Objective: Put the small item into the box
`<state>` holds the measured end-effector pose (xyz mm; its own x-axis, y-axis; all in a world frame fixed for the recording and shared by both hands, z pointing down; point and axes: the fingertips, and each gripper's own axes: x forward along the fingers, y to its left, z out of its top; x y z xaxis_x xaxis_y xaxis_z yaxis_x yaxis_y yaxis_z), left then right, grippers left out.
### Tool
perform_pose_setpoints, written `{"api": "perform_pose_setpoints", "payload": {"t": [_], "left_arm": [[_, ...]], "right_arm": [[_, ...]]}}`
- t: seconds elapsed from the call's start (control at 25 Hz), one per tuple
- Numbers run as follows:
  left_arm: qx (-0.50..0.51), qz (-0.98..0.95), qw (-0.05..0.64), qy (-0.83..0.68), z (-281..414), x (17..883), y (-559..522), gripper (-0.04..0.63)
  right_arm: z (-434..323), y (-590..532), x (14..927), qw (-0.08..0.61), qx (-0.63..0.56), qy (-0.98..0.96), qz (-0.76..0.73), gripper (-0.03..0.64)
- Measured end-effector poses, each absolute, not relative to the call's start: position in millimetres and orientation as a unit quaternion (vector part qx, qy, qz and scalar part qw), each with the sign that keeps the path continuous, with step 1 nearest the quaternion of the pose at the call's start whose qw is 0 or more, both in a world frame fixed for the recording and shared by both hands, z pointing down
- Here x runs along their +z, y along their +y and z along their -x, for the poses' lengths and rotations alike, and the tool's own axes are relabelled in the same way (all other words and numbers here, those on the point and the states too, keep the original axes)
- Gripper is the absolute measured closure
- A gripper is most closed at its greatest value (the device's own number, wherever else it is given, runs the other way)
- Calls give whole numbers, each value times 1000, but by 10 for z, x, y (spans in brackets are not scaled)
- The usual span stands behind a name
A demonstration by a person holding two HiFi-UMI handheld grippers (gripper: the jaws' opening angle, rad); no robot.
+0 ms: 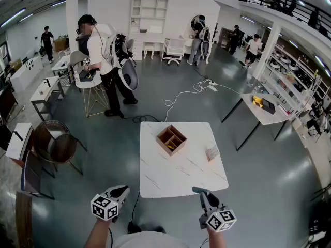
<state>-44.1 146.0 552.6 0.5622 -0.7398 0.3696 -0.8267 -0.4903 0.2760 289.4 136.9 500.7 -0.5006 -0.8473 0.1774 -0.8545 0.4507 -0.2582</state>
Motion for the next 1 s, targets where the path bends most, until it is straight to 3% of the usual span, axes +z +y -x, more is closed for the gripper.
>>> {"api": "perform_pose_setpoints", "payload": {"t": [1.0], "left_arm": [[104,-864,225,-437,474,5591,1570,581]], "right_arm": [[-2826,1564,4989,5,173,-842,-511,535]]}}
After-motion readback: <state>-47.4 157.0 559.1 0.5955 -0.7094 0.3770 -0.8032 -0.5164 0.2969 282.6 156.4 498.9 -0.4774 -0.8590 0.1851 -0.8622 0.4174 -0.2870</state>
